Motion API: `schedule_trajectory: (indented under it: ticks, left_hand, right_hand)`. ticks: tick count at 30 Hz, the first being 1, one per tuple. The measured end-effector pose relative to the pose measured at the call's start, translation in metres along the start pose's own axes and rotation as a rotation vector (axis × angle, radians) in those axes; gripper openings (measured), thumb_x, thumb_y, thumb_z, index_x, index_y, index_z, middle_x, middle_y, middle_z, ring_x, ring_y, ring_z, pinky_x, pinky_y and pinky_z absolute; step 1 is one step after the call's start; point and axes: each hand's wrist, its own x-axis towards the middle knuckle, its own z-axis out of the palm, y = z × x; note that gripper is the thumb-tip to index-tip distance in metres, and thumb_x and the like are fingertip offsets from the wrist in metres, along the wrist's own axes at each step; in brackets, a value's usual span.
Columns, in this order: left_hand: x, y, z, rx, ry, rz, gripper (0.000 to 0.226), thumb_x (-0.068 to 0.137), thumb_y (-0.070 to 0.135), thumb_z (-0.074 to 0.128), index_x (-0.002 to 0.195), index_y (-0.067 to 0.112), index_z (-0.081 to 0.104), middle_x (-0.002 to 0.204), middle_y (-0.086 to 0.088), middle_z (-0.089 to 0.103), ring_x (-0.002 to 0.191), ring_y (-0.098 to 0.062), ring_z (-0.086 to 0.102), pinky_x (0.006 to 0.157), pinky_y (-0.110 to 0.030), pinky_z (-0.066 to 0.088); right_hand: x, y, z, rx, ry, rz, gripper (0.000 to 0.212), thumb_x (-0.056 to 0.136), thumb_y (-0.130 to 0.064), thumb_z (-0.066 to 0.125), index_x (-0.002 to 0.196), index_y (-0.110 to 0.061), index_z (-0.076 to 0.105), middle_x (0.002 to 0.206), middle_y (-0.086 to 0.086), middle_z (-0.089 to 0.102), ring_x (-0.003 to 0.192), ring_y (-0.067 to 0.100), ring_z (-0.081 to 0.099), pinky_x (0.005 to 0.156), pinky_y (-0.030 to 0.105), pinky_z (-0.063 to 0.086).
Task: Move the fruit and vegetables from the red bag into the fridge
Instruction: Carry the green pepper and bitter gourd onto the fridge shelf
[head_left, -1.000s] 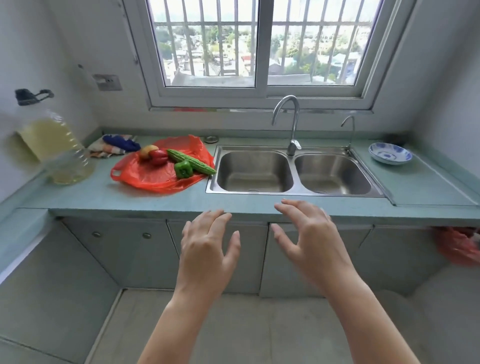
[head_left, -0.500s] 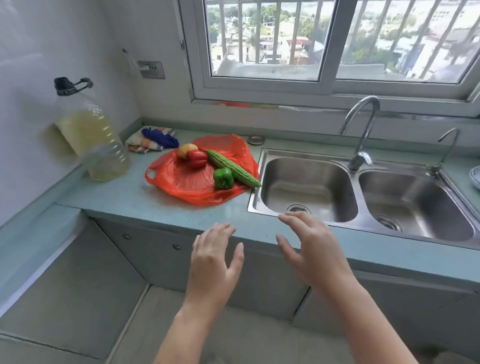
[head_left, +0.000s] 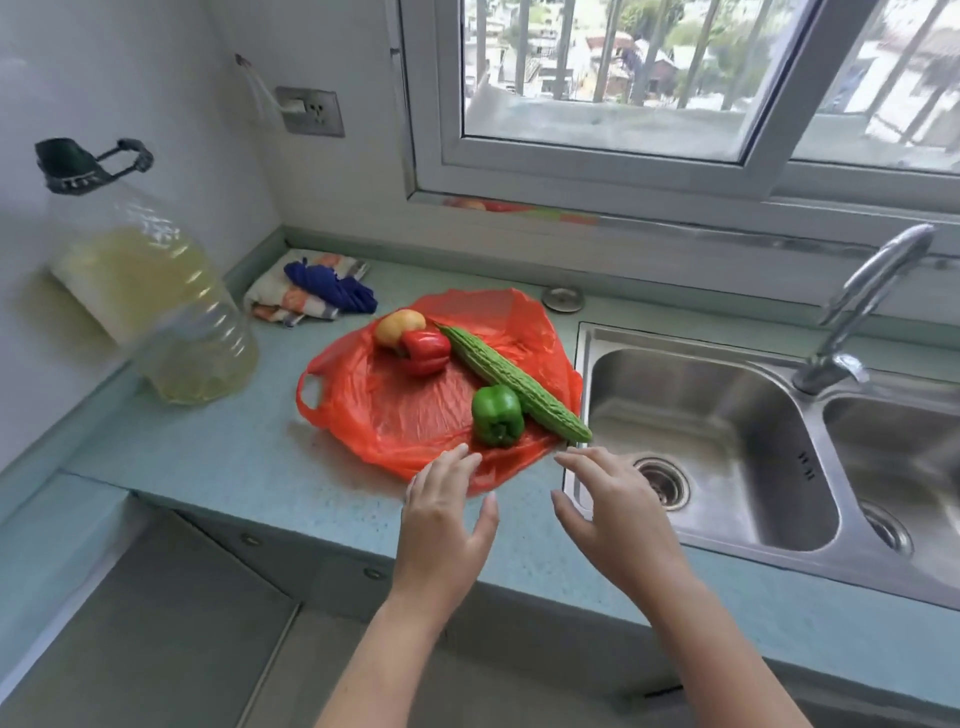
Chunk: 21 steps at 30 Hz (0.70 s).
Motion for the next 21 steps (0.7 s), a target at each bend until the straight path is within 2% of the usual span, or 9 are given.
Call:
schedule_trajectory:
  ticks: [4, 8, 12, 16, 21]
  left_hand:
    - [0.038, -0.015, 0.020, 0.024, -0.040, 0.015, 0.049, 0.084, 0.041, 0.041, 0.121, 0.012, 0.056, 0.129, -0.006, 0.054, 0.121, -0.024, 0.047, 0.102, -0.045, 0.038]
    - [0.077, -0.029, 0.037, 0.077, -0.075, 0.025, 0.049, 0.084, 0.041, 0.042, 0.120, 0.011, 0.057, 0.130, -0.008, 0.054, 0.121, -0.026, 0.047, 0.102, -0.040, 0.034]
    - [0.112, -0.045, 0.056, 0.104, -0.120, 0.008, 0.051, 0.082, 0.041, 0.043, 0.121, 0.012, 0.057, 0.132, -0.007, 0.053, 0.125, -0.026, 0.044, 0.104, -0.044, 0.033]
    - [0.132, -0.061, 0.078, 0.092, -0.181, 0.018, 0.049, 0.080, 0.041, 0.045, 0.120, 0.015, 0.057, 0.133, -0.004, 0.052, 0.128, -0.022, 0.040, 0.106, -0.046, 0.030]
    - [0.141, -0.072, 0.100, 0.047, -0.226, -0.007, 0.051, 0.079, 0.044, 0.046, 0.121, 0.017, 0.057, 0.134, 0.000, 0.051, 0.129, -0.011, 0.032, 0.107, -0.044, 0.026]
  right_hand:
    - [0.039, 0.022, 0.023, 0.001, -0.038, 0.025, 0.036, 0.077, -0.025, 0.062, 0.109, -0.009, 0.066, 0.106, 0.007, 0.067, 0.099, 0.029, 0.061, 0.085, 0.043, 0.049]
    - [0.084, 0.041, 0.046, 0.044, -0.060, 0.040, 0.037, 0.074, -0.026, 0.058, 0.105, -0.008, 0.067, 0.101, 0.008, 0.067, 0.092, 0.030, 0.063, 0.080, 0.040, 0.051]
    - [0.119, 0.064, 0.073, 0.077, -0.076, 0.053, 0.035, 0.072, -0.021, 0.061, 0.104, -0.007, 0.066, 0.103, 0.010, 0.066, 0.092, 0.032, 0.063, 0.078, 0.040, 0.051]
    - [0.140, 0.085, 0.101, 0.094, -0.091, 0.094, 0.034, 0.071, -0.008, 0.071, 0.105, -0.007, 0.067, 0.109, 0.012, 0.064, 0.098, 0.034, 0.061, 0.080, 0.043, 0.050]
    - [0.148, 0.101, 0.128, 0.112, -0.129, 0.118, 0.039, 0.071, -0.008, 0.072, 0.109, -0.007, 0.065, 0.114, 0.012, 0.062, 0.103, 0.032, 0.059, 0.080, 0.044, 0.051]
